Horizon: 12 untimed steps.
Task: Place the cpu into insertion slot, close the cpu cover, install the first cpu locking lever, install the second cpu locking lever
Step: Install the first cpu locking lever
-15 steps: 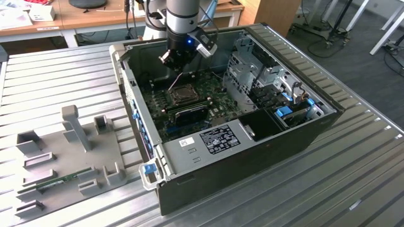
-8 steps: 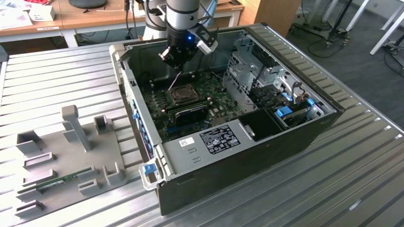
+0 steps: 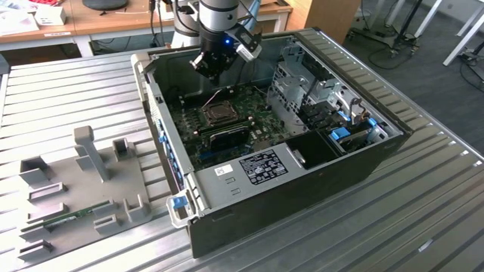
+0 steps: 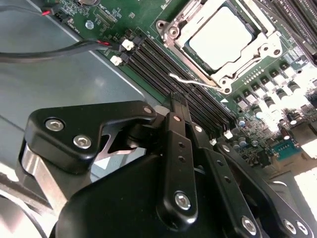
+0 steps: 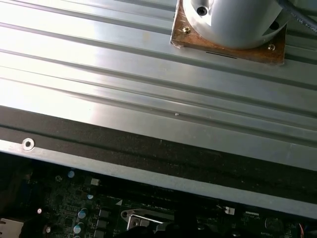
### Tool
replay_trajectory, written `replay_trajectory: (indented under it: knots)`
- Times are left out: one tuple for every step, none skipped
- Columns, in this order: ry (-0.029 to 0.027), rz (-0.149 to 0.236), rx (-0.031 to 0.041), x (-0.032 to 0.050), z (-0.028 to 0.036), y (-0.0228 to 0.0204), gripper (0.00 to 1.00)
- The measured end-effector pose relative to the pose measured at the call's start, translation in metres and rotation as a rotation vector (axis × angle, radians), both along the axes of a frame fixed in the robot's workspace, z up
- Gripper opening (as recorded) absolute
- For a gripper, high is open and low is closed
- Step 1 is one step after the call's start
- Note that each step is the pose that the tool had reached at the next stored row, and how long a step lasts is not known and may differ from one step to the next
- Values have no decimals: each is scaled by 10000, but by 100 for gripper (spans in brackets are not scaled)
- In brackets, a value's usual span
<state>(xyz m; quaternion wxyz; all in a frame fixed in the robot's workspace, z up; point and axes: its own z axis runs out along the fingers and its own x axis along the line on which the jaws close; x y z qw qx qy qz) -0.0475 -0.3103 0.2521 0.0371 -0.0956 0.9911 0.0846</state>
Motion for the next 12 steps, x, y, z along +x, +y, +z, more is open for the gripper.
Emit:
replay_trajectory:
  knots:
    - [-10,0,-2,-13,1,0,10]
    - [-18,0,-4,-27,-1,0,10]
    - [-21,0,-8,-37,-4,-1,10]
    - [-19,0,-25,-54,-8,-13,10]
    - [-19,1,-30,-60,-11,-24,10]
    - [-21,2,-35,-66,-15,-38,10]
    - [-22,1,-37,-73,-19,-55,10]
    - [-23,1,-40,-80,-22,-72,10]
    - [-24,1,-42,-88,-27,-90,10]
    - [-25,1,-45,-94,-33,-107,10]
    - [-29,0,-47,-98,-43,-121,10]
    - [-34,0,-46,-101,-57,-129,10]
